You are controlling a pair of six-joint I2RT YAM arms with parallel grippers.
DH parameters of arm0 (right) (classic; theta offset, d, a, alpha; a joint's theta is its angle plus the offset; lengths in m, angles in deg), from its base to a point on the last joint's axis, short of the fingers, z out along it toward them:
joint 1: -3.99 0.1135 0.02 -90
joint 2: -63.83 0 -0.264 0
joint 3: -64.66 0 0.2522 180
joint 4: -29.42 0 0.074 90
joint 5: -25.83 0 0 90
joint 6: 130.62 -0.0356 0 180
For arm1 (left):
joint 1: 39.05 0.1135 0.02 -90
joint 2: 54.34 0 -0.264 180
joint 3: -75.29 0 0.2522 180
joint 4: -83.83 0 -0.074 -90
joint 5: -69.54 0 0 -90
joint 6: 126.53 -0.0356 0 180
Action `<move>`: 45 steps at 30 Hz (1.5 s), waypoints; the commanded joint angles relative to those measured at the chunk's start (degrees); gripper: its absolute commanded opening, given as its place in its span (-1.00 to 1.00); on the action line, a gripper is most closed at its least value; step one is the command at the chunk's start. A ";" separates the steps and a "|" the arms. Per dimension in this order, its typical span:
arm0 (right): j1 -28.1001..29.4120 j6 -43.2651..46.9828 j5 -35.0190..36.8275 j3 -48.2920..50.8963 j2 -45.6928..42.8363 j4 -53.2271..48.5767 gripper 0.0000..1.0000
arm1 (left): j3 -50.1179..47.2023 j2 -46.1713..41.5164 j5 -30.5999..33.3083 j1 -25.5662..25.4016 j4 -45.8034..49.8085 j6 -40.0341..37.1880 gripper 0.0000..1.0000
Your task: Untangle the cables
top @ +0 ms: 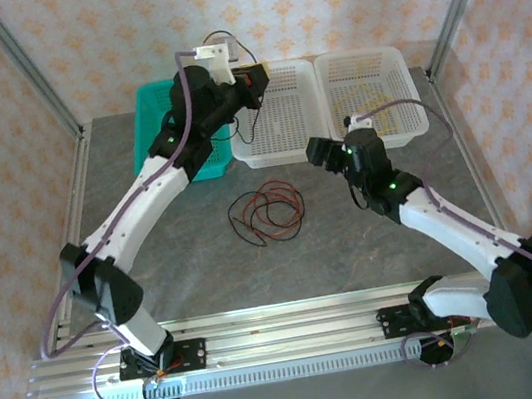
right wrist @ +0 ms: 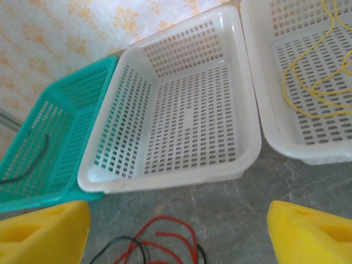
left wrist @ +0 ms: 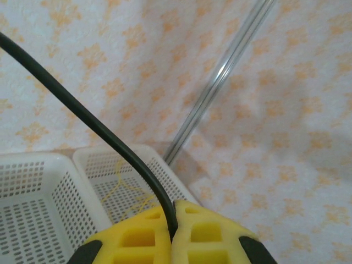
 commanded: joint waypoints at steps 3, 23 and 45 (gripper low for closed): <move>-2.55 -0.30 -1.44 -5.43 5.39 3.81 0.65 | 6.83 6.56 -2.46 1.89 -2.80 -2.60 -1.00; -4.63 -0.47 -4.68 -15.07 17.01 3.64 0.67 | 34.63 39.45 1.78 4.54 6.86 -5.23 -1.00; -4.68 0.76 -4.11 -13.63 14.33 1.34 0.67 | 34.35 37.84 4.48 3.44 13.93 -8.61 0.15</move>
